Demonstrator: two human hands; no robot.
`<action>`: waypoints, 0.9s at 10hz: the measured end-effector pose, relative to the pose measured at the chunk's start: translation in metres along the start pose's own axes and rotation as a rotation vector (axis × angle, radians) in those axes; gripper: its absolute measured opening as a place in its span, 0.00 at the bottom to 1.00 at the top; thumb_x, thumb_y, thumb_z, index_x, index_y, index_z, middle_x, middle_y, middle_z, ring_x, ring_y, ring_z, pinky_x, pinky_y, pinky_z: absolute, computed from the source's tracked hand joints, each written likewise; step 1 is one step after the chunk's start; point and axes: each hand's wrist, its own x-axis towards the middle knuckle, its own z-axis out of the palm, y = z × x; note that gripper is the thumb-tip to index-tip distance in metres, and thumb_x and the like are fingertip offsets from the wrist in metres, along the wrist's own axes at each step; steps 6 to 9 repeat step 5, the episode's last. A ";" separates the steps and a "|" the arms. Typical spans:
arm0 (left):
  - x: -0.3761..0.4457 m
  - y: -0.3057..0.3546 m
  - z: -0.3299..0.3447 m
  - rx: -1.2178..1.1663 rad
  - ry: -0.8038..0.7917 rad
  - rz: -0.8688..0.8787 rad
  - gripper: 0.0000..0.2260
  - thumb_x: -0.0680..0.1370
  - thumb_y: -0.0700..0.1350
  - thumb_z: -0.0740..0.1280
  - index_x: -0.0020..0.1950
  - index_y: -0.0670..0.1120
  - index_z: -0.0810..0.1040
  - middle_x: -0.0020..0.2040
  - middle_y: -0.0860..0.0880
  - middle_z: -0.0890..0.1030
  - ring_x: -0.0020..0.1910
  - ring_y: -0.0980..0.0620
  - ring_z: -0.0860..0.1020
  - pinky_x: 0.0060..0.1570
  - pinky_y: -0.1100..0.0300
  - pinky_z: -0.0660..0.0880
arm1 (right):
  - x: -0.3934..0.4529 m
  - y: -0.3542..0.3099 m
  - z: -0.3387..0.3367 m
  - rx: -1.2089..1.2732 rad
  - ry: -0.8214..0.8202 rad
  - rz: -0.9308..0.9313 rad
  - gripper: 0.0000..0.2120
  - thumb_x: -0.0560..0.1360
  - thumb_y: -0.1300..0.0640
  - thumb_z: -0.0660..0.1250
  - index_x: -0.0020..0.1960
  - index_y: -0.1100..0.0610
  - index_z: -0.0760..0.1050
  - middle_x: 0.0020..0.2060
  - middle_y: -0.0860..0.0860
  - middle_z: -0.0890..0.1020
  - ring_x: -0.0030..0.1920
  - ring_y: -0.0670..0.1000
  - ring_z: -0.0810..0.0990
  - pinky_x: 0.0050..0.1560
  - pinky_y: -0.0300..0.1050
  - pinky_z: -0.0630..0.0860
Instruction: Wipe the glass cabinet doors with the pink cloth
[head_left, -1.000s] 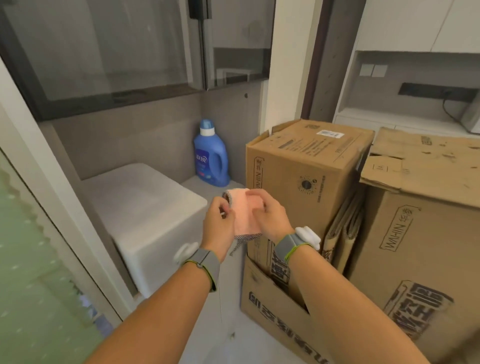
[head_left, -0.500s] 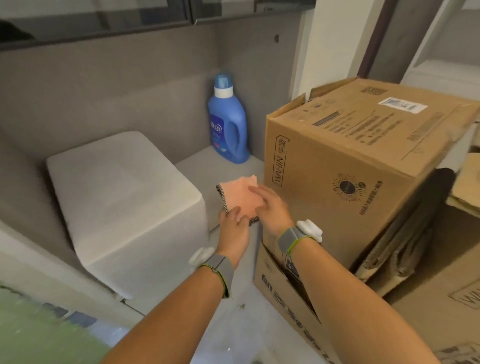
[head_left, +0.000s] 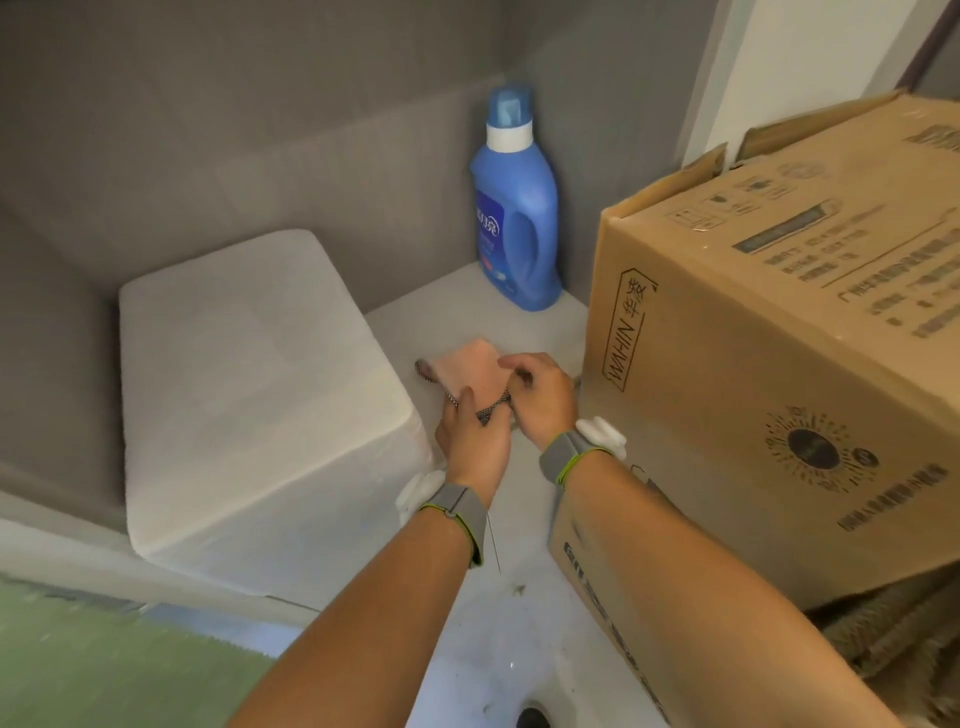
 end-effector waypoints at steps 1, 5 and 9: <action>-0.004 -0.004 0.003 -0.018 0.011 0.001 0.27 0.80 0.54 0.61 0.79 0.48 0.68 0.78 0.45 0.66 0.78 0.41 0.61 0.78 0.44 0.61 | -0.006 0.010 0.004 -0.013 0.000 0.015 0.17 0.75 0.71 0.64 0.56 0.57 0.85 0.59 0.55 0.83 0.60 0.57 0.79 0.59 0.39 0.71; -0.028 -0.041 0.000 0.092 -0.038 0.194 0.29 0.75 0.53 0.60 0.75 0.45 0.74 0.73 0.44 0.73 0.76 0.43 0.66 0.77 0.49 0.62 | -0.052 0.018 -0.015 0.157 0.189 0.044 0.05 0.74 0.60 0.76 0.40 0.55 0.83 0.35 0.49 0.80 0.33 0.41 0.76 0.39 0.34 0.73; -0.028 -0.041 0.000 0.092 -0.038 0.194 0.29 0.75 0.53 0.60 0.75 0.45 0.74 0.73 0.44 0.73 0.76 0.43 0.66 0.77 0.49 0.62 | -0.052 0.018 -0.015 0.157 0.189 0.044 0.05 0.74 0.60 0.76 0.40 0.55 0.83 0.35 0.49 0.80 0.33 0.41 0.76 0.39 0.34 0.73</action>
